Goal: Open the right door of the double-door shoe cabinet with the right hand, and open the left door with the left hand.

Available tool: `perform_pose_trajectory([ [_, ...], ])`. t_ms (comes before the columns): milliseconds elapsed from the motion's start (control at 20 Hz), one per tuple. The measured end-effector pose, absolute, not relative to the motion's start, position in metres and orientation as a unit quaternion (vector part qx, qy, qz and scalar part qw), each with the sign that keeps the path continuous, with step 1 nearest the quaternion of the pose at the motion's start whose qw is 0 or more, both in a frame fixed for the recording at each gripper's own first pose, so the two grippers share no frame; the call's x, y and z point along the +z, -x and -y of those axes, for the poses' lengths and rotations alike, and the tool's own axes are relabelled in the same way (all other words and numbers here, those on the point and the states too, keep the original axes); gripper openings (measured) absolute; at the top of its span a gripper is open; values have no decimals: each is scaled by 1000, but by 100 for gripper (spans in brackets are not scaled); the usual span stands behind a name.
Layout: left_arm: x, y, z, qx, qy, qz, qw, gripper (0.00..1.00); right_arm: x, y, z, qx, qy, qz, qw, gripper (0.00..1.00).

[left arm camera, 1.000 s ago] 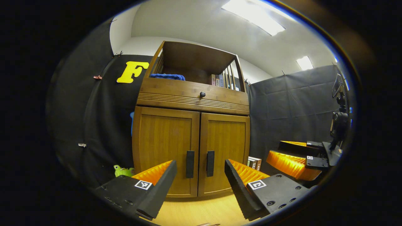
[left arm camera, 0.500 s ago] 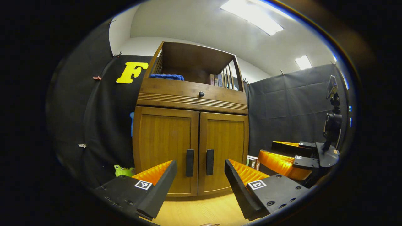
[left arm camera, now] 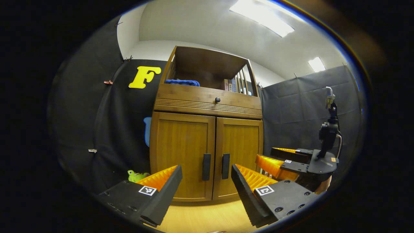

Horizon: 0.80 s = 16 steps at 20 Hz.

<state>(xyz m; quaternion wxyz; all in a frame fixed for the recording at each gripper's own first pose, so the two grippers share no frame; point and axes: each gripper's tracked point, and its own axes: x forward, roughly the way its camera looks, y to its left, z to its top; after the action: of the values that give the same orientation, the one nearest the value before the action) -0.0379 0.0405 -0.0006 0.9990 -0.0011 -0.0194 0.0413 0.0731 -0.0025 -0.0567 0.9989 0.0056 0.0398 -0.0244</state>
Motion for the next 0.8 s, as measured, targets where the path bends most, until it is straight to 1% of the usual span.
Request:
perform_pose_trajectory([
  [50, -2, 39, -44, 43, 1, 18, 999, 95, -59, -79, 5, -31, -1, -37, 999, 97],
  [250, -1, 53, -55, 54, -3, 16, 998, 95, -76, -104, 8, -51, 5, -36, 998, 96],
  [450, 1, 62, -63, 62, -2, 22, 998, 95, -108, -134, 16, -78, 3, -48, 996, 96],
  [700, -1, 79, -85, 95, -13, 16, 995, 95, -146, -168, 12, -78, -21, -73, 994, 94],
  [750, -1, 81, -89, 100, -12, 17, 995, 95, -152, -174, 14, -84, -17, -75, 994, 96],
  [800, 1, 85, -92, 106, -9, 20, 994, 95, -159, -182, 16, -89, -11, -76, 993, 91],
])
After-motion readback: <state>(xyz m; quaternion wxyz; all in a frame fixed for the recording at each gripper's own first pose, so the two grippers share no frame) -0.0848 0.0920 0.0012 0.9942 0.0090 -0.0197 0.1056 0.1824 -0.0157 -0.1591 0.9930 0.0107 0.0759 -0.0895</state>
